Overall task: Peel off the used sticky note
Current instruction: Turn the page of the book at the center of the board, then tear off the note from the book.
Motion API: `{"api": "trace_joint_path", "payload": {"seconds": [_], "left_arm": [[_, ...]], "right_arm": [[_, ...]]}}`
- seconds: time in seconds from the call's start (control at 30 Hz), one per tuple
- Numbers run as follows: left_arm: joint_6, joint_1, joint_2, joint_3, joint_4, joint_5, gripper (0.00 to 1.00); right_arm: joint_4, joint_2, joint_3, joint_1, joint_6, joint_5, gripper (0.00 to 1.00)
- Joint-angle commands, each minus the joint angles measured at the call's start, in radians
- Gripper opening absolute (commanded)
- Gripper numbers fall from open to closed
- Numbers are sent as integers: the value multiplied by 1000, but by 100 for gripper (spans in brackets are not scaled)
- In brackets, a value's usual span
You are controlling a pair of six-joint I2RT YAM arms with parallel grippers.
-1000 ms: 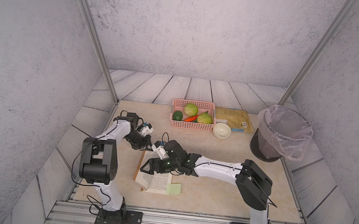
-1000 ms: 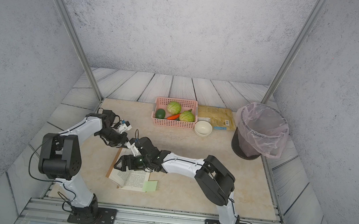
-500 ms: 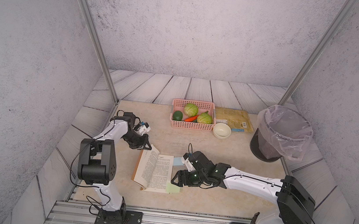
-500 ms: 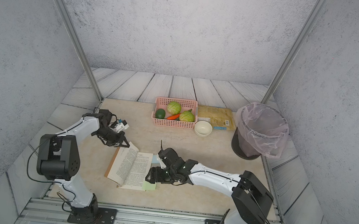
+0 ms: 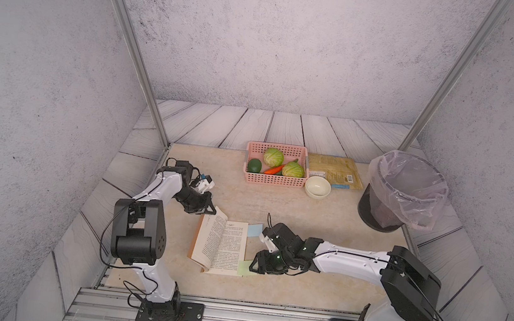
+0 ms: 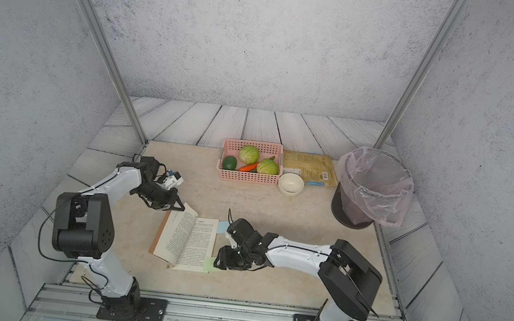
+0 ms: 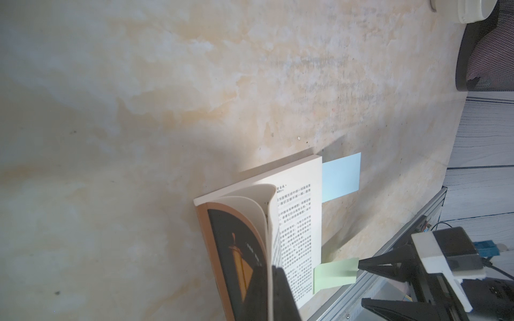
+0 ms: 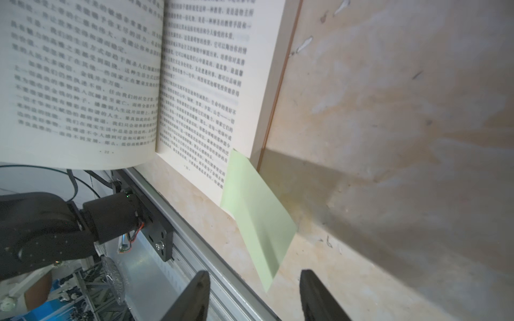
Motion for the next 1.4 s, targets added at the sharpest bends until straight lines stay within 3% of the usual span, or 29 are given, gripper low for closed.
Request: {"api": "trace_joint_path", "payload": {"seconds": [0.0,0.17,0.93,1.37], "left_arm": [[15,12,-11,-7,0,25,0],[12,14,-11,-8,-1,21,0],[11,13,-9,-7,-2,25,0],[10,16,-6,-4,-2,24,0]], "right_arm": [[-3,27,25,5,-16,-10,56],[6,72,33,7,-10,-11,54],[-297,116,213,115,-137,208,0],[-372,125,272,165,-248,258,0]]}}
